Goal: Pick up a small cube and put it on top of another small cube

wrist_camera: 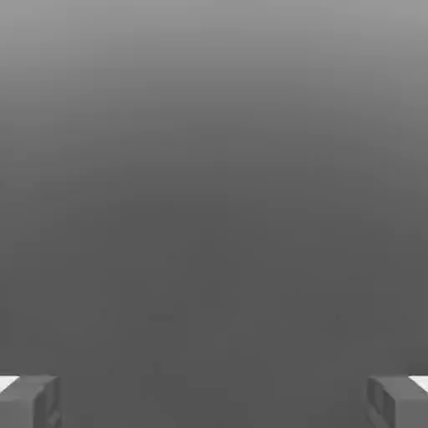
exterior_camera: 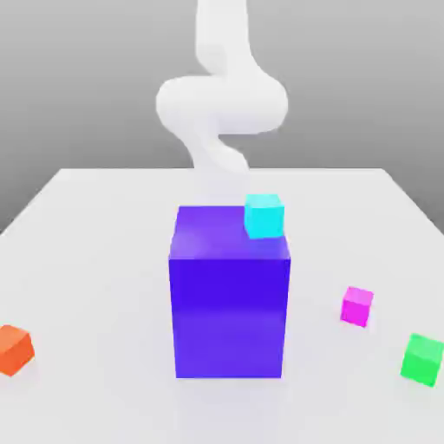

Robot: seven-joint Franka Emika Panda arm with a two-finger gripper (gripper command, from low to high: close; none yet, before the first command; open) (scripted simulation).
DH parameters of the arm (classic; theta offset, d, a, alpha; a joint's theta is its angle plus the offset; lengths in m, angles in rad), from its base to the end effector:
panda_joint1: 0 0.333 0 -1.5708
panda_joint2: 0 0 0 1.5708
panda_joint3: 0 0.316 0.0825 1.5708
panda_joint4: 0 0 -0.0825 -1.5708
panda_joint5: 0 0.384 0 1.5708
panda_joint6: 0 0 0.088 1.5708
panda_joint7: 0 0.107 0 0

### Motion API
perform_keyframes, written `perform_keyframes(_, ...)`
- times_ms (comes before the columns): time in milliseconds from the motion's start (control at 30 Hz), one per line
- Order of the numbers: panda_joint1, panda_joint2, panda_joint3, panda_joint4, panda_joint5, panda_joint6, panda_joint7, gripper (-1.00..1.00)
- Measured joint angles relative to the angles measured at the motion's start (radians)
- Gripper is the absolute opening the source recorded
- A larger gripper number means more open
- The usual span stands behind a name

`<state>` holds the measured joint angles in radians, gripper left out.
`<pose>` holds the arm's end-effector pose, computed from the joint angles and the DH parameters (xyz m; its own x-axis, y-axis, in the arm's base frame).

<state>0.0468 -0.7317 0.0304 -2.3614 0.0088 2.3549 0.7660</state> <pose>0.3740 0.0328 0.6611 0.5855 -0.6489 0.4859 -0.4677 -0.7599 -0.4514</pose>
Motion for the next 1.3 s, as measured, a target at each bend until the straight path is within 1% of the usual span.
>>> perform_keyframes(367, 0.254, 0.368, 0.157, -0.309, 0.034, 0.287, -0.173, 0.0)
perform_keyframes(533, 0.382, 0.569, 0.244, -0.462, 0.042, 0.438, -0.256, 0.0)
perform_keyframes(600, 0.43, 0.668, 0.287, -0.524, 0.025, 0.509, -0.276, 0.0)
perform_keyframes(633, 0.438, 0.712, 0.289, -0.534, -0.008, 0.542, -0.259, 0.0)
perform_keyframes(700, 0.474, 0.791, 0.246, -0.532, -0.106, 0.601, -0.194, 0.0)
perform_keyframes(800, 0.575, 0.901, 0.113, -0.512, -0.233, 0.686, -0.102, 0.0)
perform_keyframes(867, 0.657, 0.972, 0.024, -0.499, -0.266, 0.745, -0.077, 0.0)
perform_keyframes(900, 0.681, 0.995, -0.001, -0.495, -0.271, 0.764, -0.073, -1.0)
perform_keyframes(1067, 0.681, 0.995, -0.001, -0.495, -0.273, 0.764, -0.071, -1.0)
perform_keyframes(1100, 0.692, 1.006, -0.014, -0.493, -0.278, 0.773, -0.068, -1.0)
perform_keyframes(1167, 0.661, 0.97, 0.02, -0.499, -0.266, 0.743, -0.077, -1.0)
perform_keyframes(1233, 0.618, 0.906, 0.079, -0.512, -0.204, 0.693, -0.122, -1.0)
perform_keyframes(1300, 0.595, 0.836, 0.124, -0.527, -0.118, 0.638, -0.186, -1.0)
